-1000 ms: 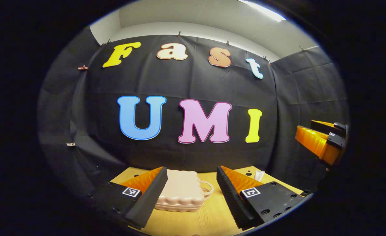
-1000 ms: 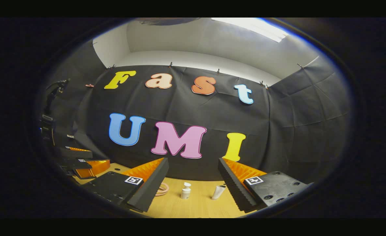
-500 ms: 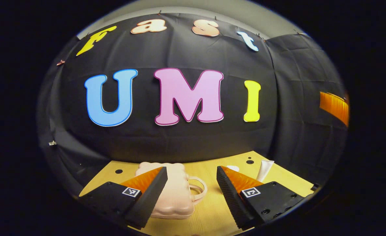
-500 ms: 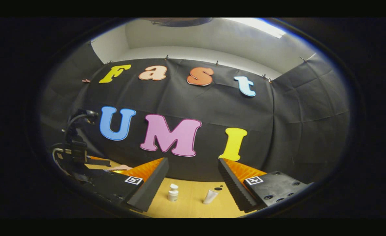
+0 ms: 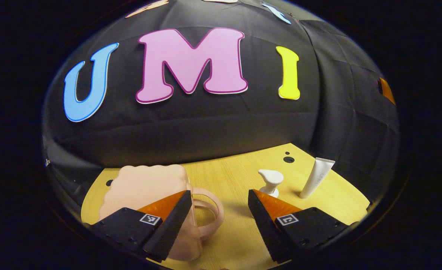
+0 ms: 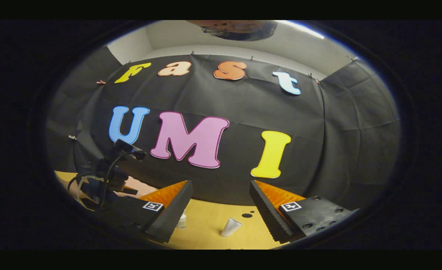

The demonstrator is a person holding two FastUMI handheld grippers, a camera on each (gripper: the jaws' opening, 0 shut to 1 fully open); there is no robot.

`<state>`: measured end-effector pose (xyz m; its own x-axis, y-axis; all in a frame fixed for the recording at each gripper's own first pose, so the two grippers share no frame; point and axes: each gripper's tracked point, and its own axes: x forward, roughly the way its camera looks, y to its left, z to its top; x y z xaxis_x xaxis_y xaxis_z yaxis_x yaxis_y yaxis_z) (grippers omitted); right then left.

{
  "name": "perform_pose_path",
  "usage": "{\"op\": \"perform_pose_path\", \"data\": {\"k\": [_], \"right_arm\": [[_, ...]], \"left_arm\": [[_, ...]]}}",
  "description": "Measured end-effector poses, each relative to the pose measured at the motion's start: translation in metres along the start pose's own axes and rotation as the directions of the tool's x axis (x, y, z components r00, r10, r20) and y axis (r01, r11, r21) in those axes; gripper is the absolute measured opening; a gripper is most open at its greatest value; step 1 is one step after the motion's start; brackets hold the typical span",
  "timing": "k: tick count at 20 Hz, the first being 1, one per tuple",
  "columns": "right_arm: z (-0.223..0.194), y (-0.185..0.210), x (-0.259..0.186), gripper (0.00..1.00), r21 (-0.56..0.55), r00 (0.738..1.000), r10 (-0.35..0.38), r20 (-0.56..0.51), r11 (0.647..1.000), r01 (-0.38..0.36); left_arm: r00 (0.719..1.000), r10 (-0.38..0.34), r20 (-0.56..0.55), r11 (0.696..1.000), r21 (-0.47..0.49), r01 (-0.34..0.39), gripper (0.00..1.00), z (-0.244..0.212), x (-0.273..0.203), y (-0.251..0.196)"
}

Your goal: First open the suitcase, pack the skin care products into it, and then close the suitcase.

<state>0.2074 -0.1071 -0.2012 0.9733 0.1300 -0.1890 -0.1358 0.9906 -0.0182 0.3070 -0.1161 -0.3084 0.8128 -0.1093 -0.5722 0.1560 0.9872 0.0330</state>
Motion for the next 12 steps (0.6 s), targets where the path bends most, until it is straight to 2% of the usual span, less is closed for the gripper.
{"op": "perform_pose_path", "data": {"k": [4, 8, 9, 11, 12], "right_arm": [[-0.035, -0.011, 0.014, 0.97, 0.008, 0.998, 0.016, -0.068, 1.0, -0.016], [-0.044, -0.028, 0.025, 0.97, 0.009, 0.998, -0.002, -0.065, 1.0, 0.002], [-0.046, -0.031, 0.026, 0.97, 0.012, 0.998, -0.005, -0.065, 1.0, 0.006], [-0.05, -0.034, 0.028, 0.97, 0.009, 0.997, -0.007, -0.071, 1.0, 0.008], [-0.053, -0.034, 0.028, 0.97, 0.006, 0.997, -0.006, -0.074, 1.0, 0.006]], "left_arm": [[0.99, 0.045, -0.135, 0.998, 0.059, -0.038, 0.98, -0.03, 0.037, 0.002], [0.962, 0.059, -0.266, 0.996, 0.076, -0.04, 0.97, -0.066, 0.061, 0.002], [0.953, 0.084, -0.29, 0.994, 0.094, -0.059, 0.96, -0.071, 0.065, 0.004], [0.952, 0.067, -0.3, 0.993, 0.116, -0.033, 0.9, -0.071, 0.075, -0.001], [0.943, 0.067, -0.327, 0.993, 0.112, -0.031, 0.82, -0.079, 0.082, -0.004]]}}
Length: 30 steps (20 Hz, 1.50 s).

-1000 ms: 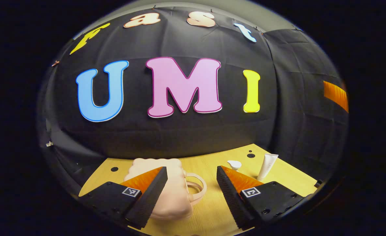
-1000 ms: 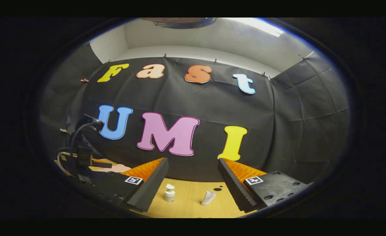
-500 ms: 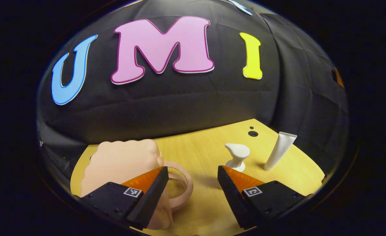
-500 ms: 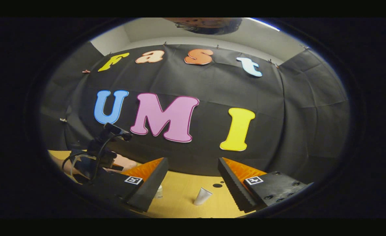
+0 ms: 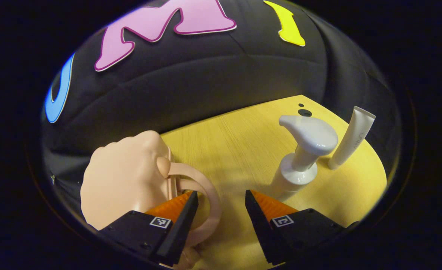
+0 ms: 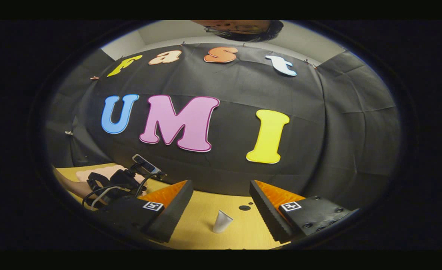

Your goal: First open the suitcase, pack the skin care products into it, and then close the suitcase.

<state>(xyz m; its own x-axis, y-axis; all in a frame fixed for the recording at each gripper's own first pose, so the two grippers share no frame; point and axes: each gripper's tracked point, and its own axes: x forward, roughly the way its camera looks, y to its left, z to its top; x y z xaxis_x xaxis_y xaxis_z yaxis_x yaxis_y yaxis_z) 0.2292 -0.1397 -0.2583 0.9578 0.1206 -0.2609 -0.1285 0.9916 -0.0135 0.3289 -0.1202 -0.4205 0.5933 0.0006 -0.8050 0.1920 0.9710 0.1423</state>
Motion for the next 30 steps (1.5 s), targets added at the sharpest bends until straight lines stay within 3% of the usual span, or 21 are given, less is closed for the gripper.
{"op": "perform_pose_path", "data": {"k": [3, 5, 7, 11, 16, 19, 22, 26, 30], "right_arm": [[-0.006, -0.004, 0.0, 0.97, -0.005, 1.0, -0.005, -0.011, 1.0, 0.005], [-0.008, -0.009, -0.003, 0.97, -0.004, 1.0, -0.017, -0.016, 1.0, 0.017], [-0.011, -0.01, -0.004, 0.97, -0.007, 0.999, -0.022, -0.026, 1.0, 0.022], [-0.013, -0.003, -0.006, 0.97, -0.033, 0.999, -0.026, -0.035, 0.999, 0.025], [-0.002, 0.021, -0.013, 0.97, -0.045, 1.0, -0.018, -0.021, 0.999, 0.017], [0.001, 0.039, -0.019, 0.97, -0.045, 1.0, -0.001, -0.025, 0.999, 0.0], [0.008, 0.057, -0.024, 0.97, -0.03, 1.0, 0.012, -0.021, 0.999, -0.013], [0.023, 0.075, -0.022, 0.97, -0.028, 1.0, 0.013, -0.001, 1.0, -0.013], [0.029, 0.093, -0.02, 0.97, -0.022, 1.0, 0.001, 0.005, 1.0, -0.001]], "left_arm": [[0.997, 0.023, -0.071, 0.998, -0.053, -0.027, 0.75, -0.016, 0.017, 0.004], [0.996, 0.073, -0.057, 0.994, -0.077, -0.078, 0.63, -0.015, 0.02, 0.019], [0.997, 0.053, -0.058, 0.993, -0.104, -0.059, 0.26, -0.013, 0.019, 0.014], [0.999, 0.022, -0.038, 0.994, -0.104, -0.025, 0.18, -0.007, 0.015, 0.014], [0.999, -0.046, 0.012, 0.976, -0.212, 0.048, 0.09, 0.021, -0.015, 0.022], [0.996, -0.063, 0.066, 0.962, -0.263, 0.078, 0.08, 0.045, -0.045, 0.04], [0.992, -0.041, 0.116, 0.97, -0.233, 0.068, 0.08, 0.072, -0.083, 0.071], [0.988, -0.05, 0.148, 0.953, -0.289, 0.091, 0.08, 0.095, -0.135, 0.137], [0.983, 0.039, 0.178, 0.965, -0.261, 0.009, 0.08, 0.101, -0.17, 0.21]]}}
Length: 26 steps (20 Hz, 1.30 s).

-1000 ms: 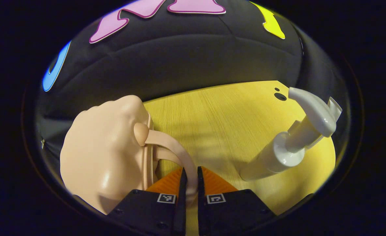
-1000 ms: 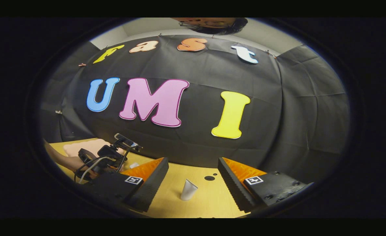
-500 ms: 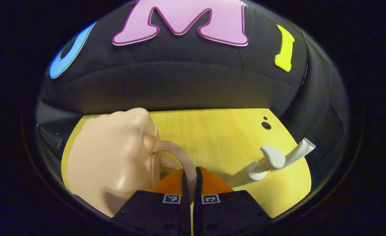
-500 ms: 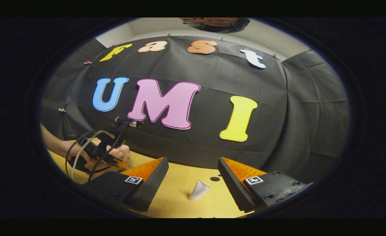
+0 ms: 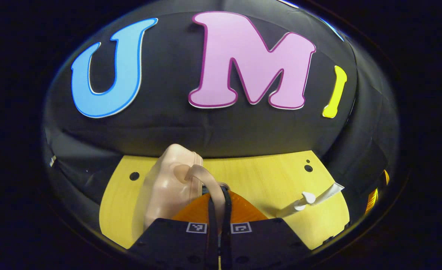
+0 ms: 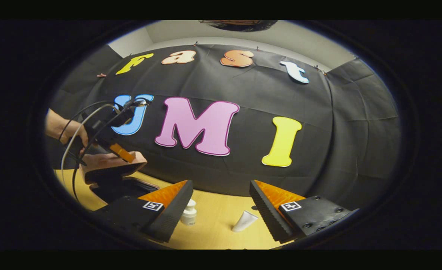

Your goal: First open the suitcase, pack the skin care products into it, and then close the suitcase.

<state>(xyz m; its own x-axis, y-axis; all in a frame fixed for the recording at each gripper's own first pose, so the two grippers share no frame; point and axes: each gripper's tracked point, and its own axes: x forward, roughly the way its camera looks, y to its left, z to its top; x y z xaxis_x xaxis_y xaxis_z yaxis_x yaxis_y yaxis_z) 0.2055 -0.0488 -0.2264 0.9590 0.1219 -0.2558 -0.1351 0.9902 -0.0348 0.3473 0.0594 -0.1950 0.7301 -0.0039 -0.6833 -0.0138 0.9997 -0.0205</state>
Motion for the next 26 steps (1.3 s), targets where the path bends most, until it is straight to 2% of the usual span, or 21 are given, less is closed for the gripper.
{"op": "perform_pose_path", "data": {"k": [4, 6, 9, 11, 13, 14, 17, 20, 26], "right_arm": [[0.003, 0.025, -0.003, 0.97, -0.021, 1.0, 0.008, 0.001, 1.0, -0.008], [0.007, 0.023, -0.001, 0.97, -0.058, 1.0, -0.018, 0.019, 0.998, 0.019], [0.004, 0.027, 0.001, 0.97, -0.047, 0.999, -0.043, 0.009, 0.998, 0.043], [-0.004, 0.028, -0.001, 0.97, -0.028, 0.998, -0.061, -0.018, 0.998, 0.06], [-0.009, 0.031, -0.006, 0.97, -0.011, 0.997, -0.076, -0.033, 0.997, 0.076], [-0.014, 0.029, -0.007, 0.97, -0.012, 0.995, -0.087, -0.042, 0.996, 0.087], [-0.023, 0.02, -0.013, 0.97, -0.033, 0.987, -0.149, -0.057, 0.989, 0.147], [-0.039, 0.026, -0.018, 0.97, -0.049, 0.984, -0.16, -0.078, 0.986, 0.157], [-0.068, 0.049, -0.034, 0.97, -0.056, 0.979, -0.176, -0.103, 0.984, 0.171]], "left_arm": [[0.996, 0.091, 0.014, 0.993, 0.073, -0.092, 0.08, 0.011, -0.018, 0.074], [0.988, 0.152, 0.035, 0.984, 0.093, -0.155, 0.08, 0.012, -0.025, 0.118], [0.973, 0.224, 0.062, 0.968, 0.107, -0.229, 0.08, 0.007, -0.03, 0.18], [0.956, 0.286, 0.066, 0.946, 0.143, -0.292, 0.08, -0.005, -0.027, 0.23], [0.929, 0.357, 0.095, 0.91, 0.189, -0.369, 0.08, -0.018, -0.019, 0.29], [0.922, 0.37, 0.115, 0.901, 0.198, -0.386, 0.08, -0.027, -0.01, 0.314], [0.911, 0.401, 0.091, 0.9, 0.144, -0.411, 0.08, -0.073, 0.019, 0.375], [0.912, 0.407, 0.041, 0.91, 0.062, -0.409, 0.08, -0.128, 0.048, 0.42], [0.919, 0.394, -0.02, 0.917, 0.079, -0.391, 0.08, -0.2, 0.101, 0.438]]}}
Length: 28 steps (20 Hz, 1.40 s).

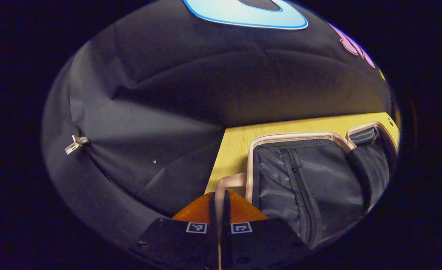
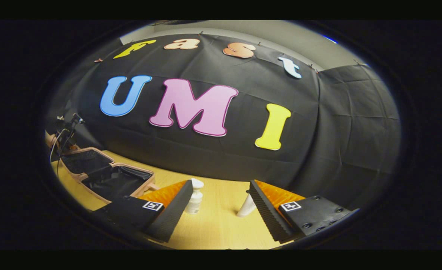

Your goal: First open the suitcase, pack the skin care products into it, and then close the suitcase.

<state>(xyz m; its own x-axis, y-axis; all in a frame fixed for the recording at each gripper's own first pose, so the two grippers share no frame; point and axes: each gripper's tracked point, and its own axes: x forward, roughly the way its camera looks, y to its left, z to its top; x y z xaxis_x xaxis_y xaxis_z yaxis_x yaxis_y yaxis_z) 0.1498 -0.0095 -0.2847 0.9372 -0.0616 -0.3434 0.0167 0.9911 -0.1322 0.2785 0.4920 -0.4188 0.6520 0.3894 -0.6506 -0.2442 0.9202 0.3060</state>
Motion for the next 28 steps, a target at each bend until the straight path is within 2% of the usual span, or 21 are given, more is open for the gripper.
{"op": "perform_pose_path", "data": {"k": [2, 3, 4, 6, 7, 8, 9, 10, 12, 16, 19, 22, 24, 28], "right_arm": [[-0.011, 0.005, -0.003, 0.97, 0.004, 1.0, 0.005, -0.02, 1.0, -0.005], [-0.012, 0.006, -0.004, 0.97, 0.012, 1.0, 0.005, -0.021, 1.0, -0.005], [-0.011, 0.005, -0.005, 0.97, 0.022, 1.0, 0.0, -0.015, 1.0, 0.001], [-0.006, -0.002, -0.003, 0.97, 0.032, 1.0, -0.014, -0.001, 0.999, 0.014], [-0.004, -0.007, -0.002, 0.97, 0.03, 1.0, -0.022, 0.004, 0.999, 0.022], [-0.002, -0.013, -0.002, 0.97, 0.026, 1.0, -0.027, 0.012, 0.999, 0.027], [-0.001, -0.018, 0.0, 0.97, 0.024, 0.999, -0.031, 0.018, 0.999, 0.03], [-0.001, -0.024, 0.002, 0.97, 0.022, 0.999, -0.033, 0.021, 0.999, 0.032], [-0.005, -0.033, 0.007, 0.97, 0.024, 0.999, -0.035, 0.018, 0.999, 0.035], [-0.014, -0.05, 0.018, 0.97, 0.039, 0.999, -0.031, 0.009, 0.999, 0.031], [-0.025, -0.064, 0.026, 0.97, 0.037, 1.0, -0.026, 0.004, 0.999, 0.025], [-0.041, -0.082, 0.036, 0.97, 0.041, 0.999, -0.031, -0.013, 0.999, 0.032], [-0.054, -0.094, 0.044, 0.97, 0.052, 0.998, -0.04, -0.038, 0.998, 0.042], [-0.078, -0.114, 0.059, 0.96, 0.069, 0.996, -0.039, -0.078, 0.997, 0.044]], "left_arm": [[0.999, 0.048, 0.012, 0.999, 0.004, -0.048, 0.12, -0.005, 0.002, 0.009], [0.995, 0.095, 0.021, 0.995, 0.014, -0.096, 0.13, -0.002, -0.002, 0.018], [0.99, 0.137, 0.039, 0.989, 0.041, -0.139, 0.22, 0.003, -0.009, 0.026], [0.979, 0.159, 0.125, 0.981, 0.094, -0.172, 0.29, 0.024, -0.032, 0.023], [0.972, 0.16, 0.17, 0.978, 0.109, -0.179, 0.38, 0.04, -0.045, 0.017], [0.965, 0.142, 0.221, 0.978, 0.118, -0.171, 0.62, 0.057, -0.064, 0.005], [0.957, 0.121, 0.264, 0.98, 0.124, -0.158, 0.7, 0.071, -0.079, -0.009], [0.952, 0.083, 0.296, 0.983, 0.131, -0.127, 0.88, 0.083, -0.096, -0.035], [0.933, 0.017, 0.359, 0.991, 0.119, -0.064, 0.99, 0.103, -0.13, -0.089], [0.884, -0.104, 0.455, 0.994, 0.068, 0.083, 0.97, 0.122, -0.192, -0.215], [0.846, -0.204, 0.492, 0.978, 0.069, 0.196, 0.97, 0.132, -0.231, -0.311], [0.839, -0.256, 0.481, 0.963, 0.045, 0.267, 0.97, 0.127, -0.252, -0.398], [0.828, -0.309, 0.468, 0.938, 0.004, 0.347, 0.98, 0.123, -0.266, -0.458], [0.806, -0.367, 0.464, 0.906, -0.018, 0.423, 0.97, 0.103, -0.284, -0.529]]}}
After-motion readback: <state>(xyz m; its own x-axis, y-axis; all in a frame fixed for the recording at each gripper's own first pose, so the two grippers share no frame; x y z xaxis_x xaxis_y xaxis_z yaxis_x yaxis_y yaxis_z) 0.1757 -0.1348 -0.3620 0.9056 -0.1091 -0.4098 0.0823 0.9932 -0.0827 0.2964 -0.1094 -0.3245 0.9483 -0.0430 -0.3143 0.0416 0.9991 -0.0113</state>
